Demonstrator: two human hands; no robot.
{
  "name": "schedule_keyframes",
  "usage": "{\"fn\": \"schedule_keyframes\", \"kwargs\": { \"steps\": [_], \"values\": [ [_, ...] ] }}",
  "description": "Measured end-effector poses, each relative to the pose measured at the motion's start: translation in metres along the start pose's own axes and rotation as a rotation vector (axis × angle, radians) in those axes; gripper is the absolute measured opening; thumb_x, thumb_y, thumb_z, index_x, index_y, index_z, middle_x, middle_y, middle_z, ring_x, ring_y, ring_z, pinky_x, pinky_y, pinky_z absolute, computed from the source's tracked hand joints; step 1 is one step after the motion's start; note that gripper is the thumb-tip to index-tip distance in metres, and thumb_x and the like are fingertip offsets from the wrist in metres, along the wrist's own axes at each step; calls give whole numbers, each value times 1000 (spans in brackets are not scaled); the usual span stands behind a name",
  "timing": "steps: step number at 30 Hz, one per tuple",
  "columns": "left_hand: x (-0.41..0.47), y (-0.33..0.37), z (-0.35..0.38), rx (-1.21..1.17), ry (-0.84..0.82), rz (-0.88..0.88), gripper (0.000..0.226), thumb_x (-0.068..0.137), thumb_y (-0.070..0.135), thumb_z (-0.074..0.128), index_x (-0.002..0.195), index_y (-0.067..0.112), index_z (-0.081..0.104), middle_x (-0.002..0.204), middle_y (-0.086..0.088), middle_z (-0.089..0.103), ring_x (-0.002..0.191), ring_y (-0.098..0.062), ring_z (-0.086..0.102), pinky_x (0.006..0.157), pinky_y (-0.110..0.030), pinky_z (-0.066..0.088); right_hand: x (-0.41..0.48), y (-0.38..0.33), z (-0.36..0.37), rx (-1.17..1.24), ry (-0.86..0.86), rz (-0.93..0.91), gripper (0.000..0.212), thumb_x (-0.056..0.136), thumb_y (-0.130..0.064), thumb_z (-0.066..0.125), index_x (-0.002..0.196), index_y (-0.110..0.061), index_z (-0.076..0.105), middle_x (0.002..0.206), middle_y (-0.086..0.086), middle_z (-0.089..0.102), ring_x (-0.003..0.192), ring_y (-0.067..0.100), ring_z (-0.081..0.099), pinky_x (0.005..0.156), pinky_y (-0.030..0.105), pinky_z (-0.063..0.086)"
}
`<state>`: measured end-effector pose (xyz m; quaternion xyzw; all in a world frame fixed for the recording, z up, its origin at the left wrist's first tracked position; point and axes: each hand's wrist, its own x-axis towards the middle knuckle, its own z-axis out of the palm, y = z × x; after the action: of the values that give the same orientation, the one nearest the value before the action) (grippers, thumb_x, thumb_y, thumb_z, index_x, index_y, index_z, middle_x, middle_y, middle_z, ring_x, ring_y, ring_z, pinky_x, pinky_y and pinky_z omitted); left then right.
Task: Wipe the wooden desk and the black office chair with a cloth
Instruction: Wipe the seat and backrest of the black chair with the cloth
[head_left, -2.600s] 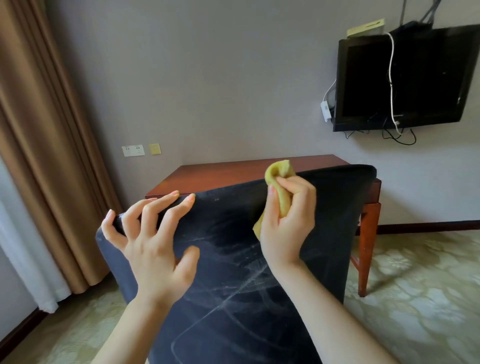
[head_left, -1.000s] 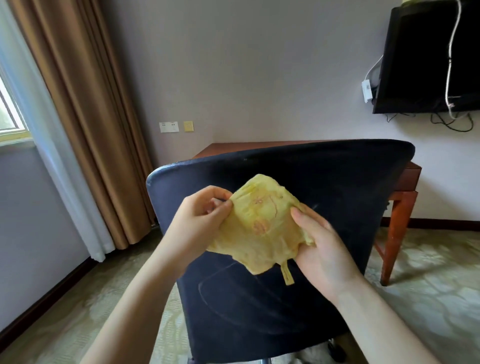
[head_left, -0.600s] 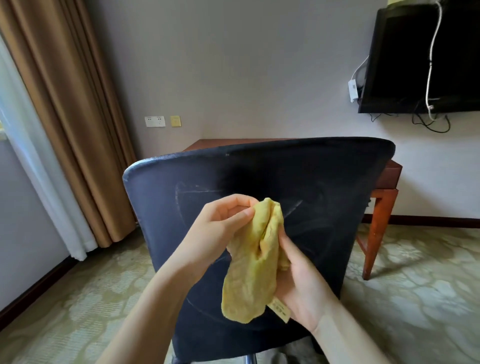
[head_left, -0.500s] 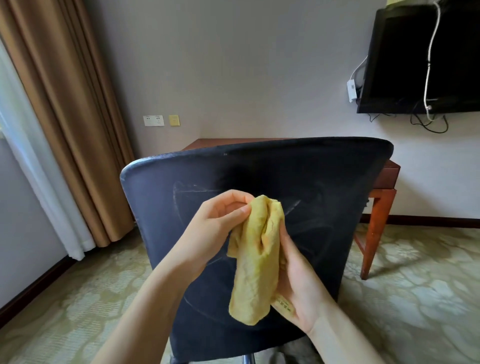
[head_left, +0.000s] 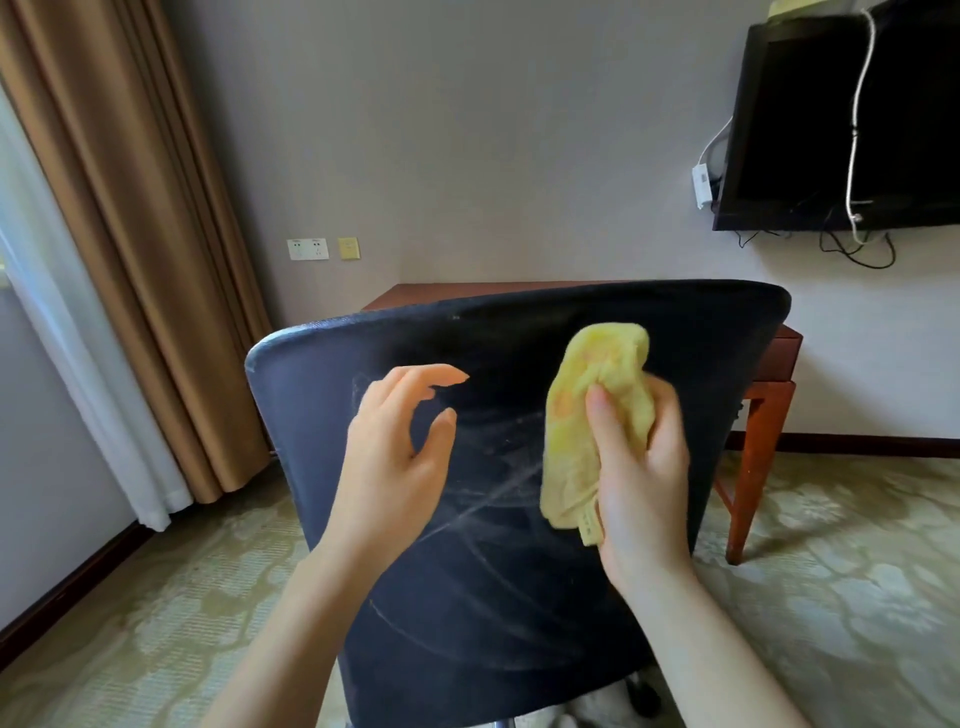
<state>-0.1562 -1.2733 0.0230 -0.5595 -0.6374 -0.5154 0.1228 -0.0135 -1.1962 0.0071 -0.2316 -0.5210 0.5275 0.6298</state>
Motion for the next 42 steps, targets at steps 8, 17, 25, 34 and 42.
{"fn": "schedule_keyframes", "kwargs": {
  "steps": [8, 17, 25, 34, 42],
  "values": [
    [8, -20, -14, 554, 137, 248, 59, 81, 15, 60, 137, 11, 45, 146, -15, 37, 135, -33, 27, 111, -54, 21, 45, 10, 38, -463, 352, -624, 30, 89, -12, 63, 118, -7, 59, 113, 10, 55, 101, 18, 52, 86, 18, 43],
    [16, -42, -30, 594, 174, 42, 83, 70, 28, 58, 145, 6, 31, 144, -14, 35, 139, -39, 20, 108, -65, 12, 45, 25, 78, -541, 474, -780, 23, 89, -18, 65, 106, -2, 68, 103, 15, 61, 93, 32, 52, 81, 20, 41],
    [21, -57, -37, 539, 187, 72, 89, 53, 12, 54, 141, 5, 39, 139, -13, 39, 134, -34, 25, 109, -66, 13, 32, 56, 116, -517, 257, -1004, 15, 89, -17, 68, 101, -11, 74, 101, 2, 55, 90, 22, 46, 79, 26, 46],
    [20, -71, -53, 534, 103, 145, 97, 51, 9, 53, 145, 16, 31, 146, -1, 34, 138, -26, 22, 107, -68, 17, 30, 86, 116, -750, -99, -1397, 22, 97, -18, 55, 100, -22, 76, 104, -7, 49, 91, 15, 50, 69, 31, 53],
    [14, -76, -53, 303, 110, 116, 94, 62, 7, 53, 146, 34, 20, 155, 19, 15, 146, -8, 2, 114, -57, -3, 51, 92, 62, -739, 126, -1256, 20, 97, -9, 52, 109, -24, 60, 101, 1, 47, 88, 23, 45, 83, 26, 43]
  ]
}}
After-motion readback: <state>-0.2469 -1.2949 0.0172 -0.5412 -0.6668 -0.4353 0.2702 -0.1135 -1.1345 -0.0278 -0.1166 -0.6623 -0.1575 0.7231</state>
